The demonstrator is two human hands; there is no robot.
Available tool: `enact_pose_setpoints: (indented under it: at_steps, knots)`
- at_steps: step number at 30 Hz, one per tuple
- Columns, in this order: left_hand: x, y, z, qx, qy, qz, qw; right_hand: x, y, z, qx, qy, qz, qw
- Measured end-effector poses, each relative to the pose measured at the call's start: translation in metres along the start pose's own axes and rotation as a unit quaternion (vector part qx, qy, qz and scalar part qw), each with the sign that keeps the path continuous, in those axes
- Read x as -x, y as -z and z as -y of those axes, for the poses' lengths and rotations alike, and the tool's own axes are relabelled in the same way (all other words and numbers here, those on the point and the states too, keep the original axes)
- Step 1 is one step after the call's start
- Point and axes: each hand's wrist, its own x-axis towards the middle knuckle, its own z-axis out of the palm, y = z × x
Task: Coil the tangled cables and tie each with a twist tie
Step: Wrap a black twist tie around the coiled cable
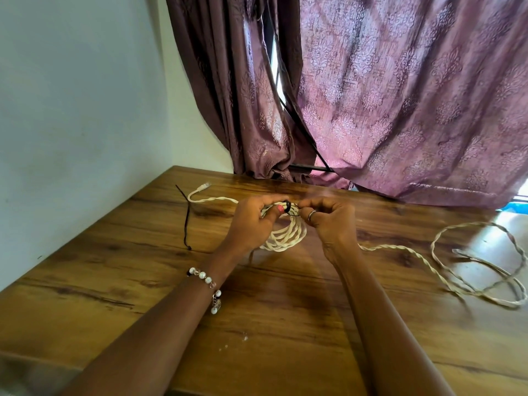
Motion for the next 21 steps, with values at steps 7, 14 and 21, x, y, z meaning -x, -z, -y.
enact_pose_setpoints:
  at_steps: [7,14,21]
  knots:
    - [0.0003,-0.0011,-0.0008,-0.016,0.002,0.009,1.000,-0.0009,0.0007,0.0022,0.162,0.067,0.008,0.984]
    - [0.0007,0.0005,-0.0028,-0.018,0.003,0.011,1.000,-0.0024,0.0015,0.0030,0.247,0.111,0.014,0.962]
    - [0.0010,0.0016,-0.0029,-0.025,-0.020,0.015,0.999,-0.0031,0.0021,0.0029,0.282,0.162,0.021,0.946]
